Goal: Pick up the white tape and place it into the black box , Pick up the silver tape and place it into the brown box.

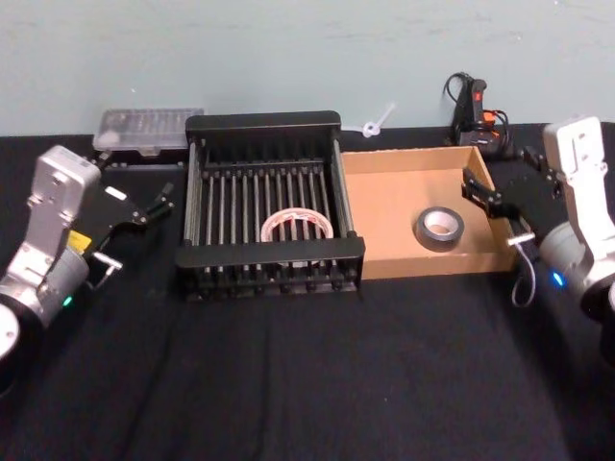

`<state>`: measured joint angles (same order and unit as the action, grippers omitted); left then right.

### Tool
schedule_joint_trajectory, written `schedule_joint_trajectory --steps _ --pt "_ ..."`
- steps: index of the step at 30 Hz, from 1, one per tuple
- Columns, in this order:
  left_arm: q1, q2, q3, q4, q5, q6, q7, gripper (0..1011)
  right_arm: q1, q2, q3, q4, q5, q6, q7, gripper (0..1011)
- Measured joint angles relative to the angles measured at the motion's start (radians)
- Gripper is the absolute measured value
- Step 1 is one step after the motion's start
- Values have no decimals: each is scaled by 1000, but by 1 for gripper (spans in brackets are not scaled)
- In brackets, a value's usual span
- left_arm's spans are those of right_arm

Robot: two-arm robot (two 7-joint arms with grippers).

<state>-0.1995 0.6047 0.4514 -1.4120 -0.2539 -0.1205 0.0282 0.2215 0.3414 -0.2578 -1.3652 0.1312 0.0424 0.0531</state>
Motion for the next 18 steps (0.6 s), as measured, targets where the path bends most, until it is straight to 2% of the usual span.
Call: schedule_joint_trajectory --steps 4,9,18 --pt "0 0 0 0 0 0 0 1001 -35 -9 19 -18 -5 0 -12 1000" --pt "0 0 0 0 0 0 0 1001 -50 -21 40 -30 -8 2 -23 1000" --pt "0 0 0 0 0 0 0 1001 -49 -19 38 -29 -8 2 -23 1000"
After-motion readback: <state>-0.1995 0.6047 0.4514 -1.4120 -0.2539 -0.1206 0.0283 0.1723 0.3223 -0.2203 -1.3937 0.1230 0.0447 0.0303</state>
